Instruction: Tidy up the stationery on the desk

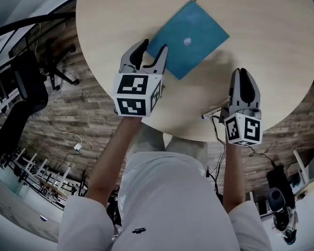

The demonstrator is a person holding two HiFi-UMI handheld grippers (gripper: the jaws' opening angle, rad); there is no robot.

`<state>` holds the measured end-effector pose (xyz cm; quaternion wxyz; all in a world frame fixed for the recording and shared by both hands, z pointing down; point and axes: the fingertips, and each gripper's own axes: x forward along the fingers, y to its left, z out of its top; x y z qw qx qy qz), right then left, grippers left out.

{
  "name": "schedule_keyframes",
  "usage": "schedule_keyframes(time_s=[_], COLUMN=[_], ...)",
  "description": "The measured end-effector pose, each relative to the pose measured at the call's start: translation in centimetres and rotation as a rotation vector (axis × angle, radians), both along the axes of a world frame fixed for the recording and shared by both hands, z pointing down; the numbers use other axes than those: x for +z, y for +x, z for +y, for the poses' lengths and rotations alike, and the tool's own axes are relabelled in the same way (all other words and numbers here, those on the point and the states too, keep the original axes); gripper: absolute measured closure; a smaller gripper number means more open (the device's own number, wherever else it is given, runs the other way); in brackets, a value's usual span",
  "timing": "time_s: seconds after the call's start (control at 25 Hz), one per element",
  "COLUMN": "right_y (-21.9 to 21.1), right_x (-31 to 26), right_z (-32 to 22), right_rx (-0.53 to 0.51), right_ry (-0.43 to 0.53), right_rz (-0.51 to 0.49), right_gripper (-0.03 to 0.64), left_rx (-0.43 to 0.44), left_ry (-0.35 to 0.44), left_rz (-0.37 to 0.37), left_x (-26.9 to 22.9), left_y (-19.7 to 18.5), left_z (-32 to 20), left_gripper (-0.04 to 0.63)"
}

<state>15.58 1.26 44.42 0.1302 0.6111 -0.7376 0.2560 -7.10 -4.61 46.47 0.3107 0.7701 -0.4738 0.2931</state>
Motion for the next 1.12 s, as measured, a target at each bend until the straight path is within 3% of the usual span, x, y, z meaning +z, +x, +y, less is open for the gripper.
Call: schedule_keyframes(time_s=[0.2,0.64,0.8,1.12], right_y=[-2.4,-5.5,-6.0,-5.7], right_x=[1.2,3.5,3.8,4.5], right_z=[-0.3,-2.4,-3.7,-4.7], right_rx=[-0.09,-0.197,-0.194,-0.159], right_ry=[-0.057,-0.192,-0.225,-0.249], right_rz=[-0.042,-0.143,-0.201,-0.248], right_gripper=[0.541,0.534,0.487,0.482], left_rx=[0.051,0.134,0.162,0.21], left_ry=[-0.03,-0.097,-0.104,-0.143], left_rz=[-0.009,0.023,0.025,0.051], left_x=[2.1,4.2,4.0,4.1], left_y=[-0.3,0.4,0.6,1.6], left_z=[-0.9,-1.7,-1.5,0.1], left_gripper=[0.344,0.337,0.338,0.34])
